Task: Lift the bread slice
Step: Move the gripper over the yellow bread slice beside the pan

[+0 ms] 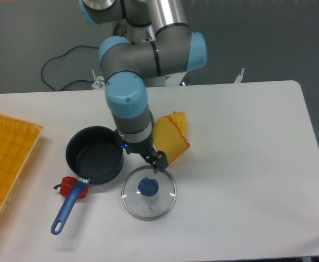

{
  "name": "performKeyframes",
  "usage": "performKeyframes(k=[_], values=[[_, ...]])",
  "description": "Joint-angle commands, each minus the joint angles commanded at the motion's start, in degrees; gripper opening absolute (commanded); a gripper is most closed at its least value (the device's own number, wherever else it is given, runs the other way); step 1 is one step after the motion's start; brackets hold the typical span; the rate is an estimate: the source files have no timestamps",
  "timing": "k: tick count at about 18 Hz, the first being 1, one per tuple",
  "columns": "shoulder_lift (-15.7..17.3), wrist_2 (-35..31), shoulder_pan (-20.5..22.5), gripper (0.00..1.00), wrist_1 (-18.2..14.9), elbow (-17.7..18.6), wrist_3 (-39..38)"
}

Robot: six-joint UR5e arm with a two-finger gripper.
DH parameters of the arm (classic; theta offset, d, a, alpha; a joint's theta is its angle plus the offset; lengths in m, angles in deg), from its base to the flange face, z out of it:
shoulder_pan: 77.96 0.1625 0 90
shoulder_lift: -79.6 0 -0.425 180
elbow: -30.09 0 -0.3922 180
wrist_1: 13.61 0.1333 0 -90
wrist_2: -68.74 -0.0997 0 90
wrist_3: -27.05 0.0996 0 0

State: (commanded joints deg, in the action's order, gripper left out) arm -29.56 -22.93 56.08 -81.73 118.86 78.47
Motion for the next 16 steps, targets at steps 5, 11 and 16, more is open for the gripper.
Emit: performKeyframes(k=[5, 11, 16], values=[[0.18, 0.26, 1.66, 1.0, 0.09, 0.35, 0.09], [1.14, 0.53, 3.78, 1.0, 0.0, 1.14, 0.18], [1.58, 2.64, 3.96, 1.0, -0.09, 1.14, -0.09]])
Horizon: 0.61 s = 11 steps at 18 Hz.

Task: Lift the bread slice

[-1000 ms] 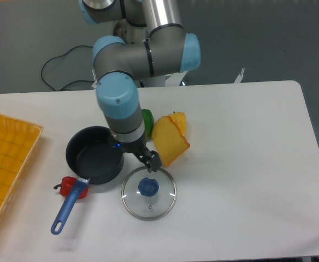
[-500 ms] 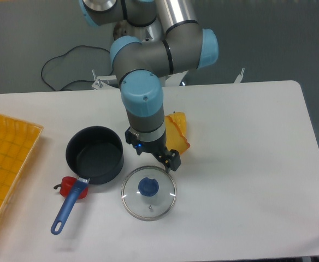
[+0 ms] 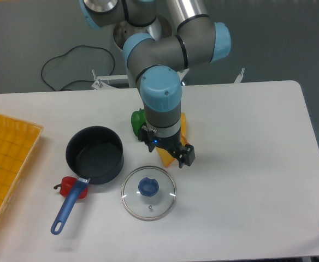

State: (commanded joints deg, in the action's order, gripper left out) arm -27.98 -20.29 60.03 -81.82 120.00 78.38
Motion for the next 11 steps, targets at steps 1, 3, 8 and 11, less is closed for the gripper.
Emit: performKeyframes(k=[1, 3, 8, 11], values=[[0.09, 0.0, 0.0, 1.0, -0.09, 0.0, 0.0], [0.09, 0.0, 0.0, 1.0, -0.26, 0.0, -0.26], [0.0, -0.09, 0.17, 1.0, -0.26, 0.44, -0.35], [0.0, 0.0, 1.05, 1.0, -0.26, 0.53, -0.26]])
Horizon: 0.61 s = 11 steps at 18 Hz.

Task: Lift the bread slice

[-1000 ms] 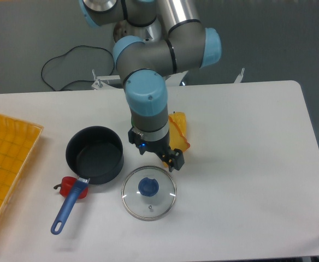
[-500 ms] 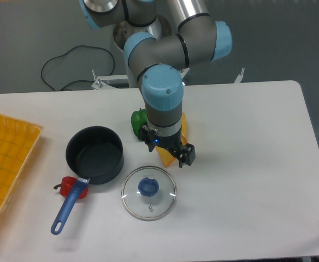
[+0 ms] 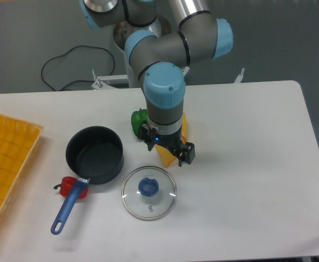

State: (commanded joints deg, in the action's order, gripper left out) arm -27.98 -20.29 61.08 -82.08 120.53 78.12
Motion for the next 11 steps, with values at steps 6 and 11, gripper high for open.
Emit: performKeyframes(k=[6, 11], values=[[0.0, 0.0, 1.15, 1.0, 0.09, 0.09, 0.53], [-0.26, -0.26, 1.06, 1.0, 0.0, 0.09, 0.44]])
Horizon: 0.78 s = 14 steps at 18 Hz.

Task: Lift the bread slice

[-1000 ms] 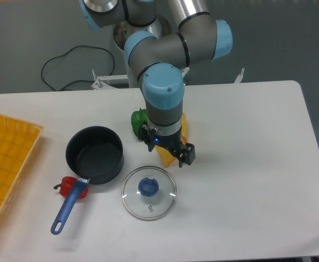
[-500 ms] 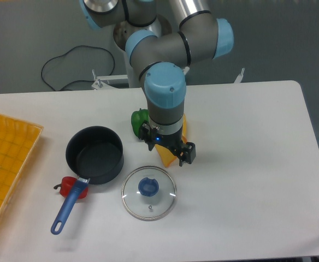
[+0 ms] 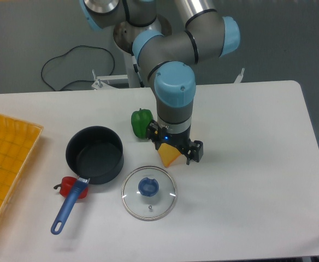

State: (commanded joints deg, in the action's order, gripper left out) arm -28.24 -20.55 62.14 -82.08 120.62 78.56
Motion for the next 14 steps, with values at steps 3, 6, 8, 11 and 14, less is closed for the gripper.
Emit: performKeyframes(k=[3, 6, 8, 11, 14], values=[[0.0, -0.26, 0.26, 1.0, 0.0, 0.0, 0.0], [-0.09, -0.27, 1.23, 1.0, 0.0, 0.35, 0.0], [-0.18, -0.26, 1.76, 1.0, 0.0, 0.35, 0.0], [-0.44, -0.27, 3.42, 1.0, 0.0, 1.05, 0.26], [-0.53, -0.27, 4.65, 1.0, 0.0, 1.05, 4.38]])
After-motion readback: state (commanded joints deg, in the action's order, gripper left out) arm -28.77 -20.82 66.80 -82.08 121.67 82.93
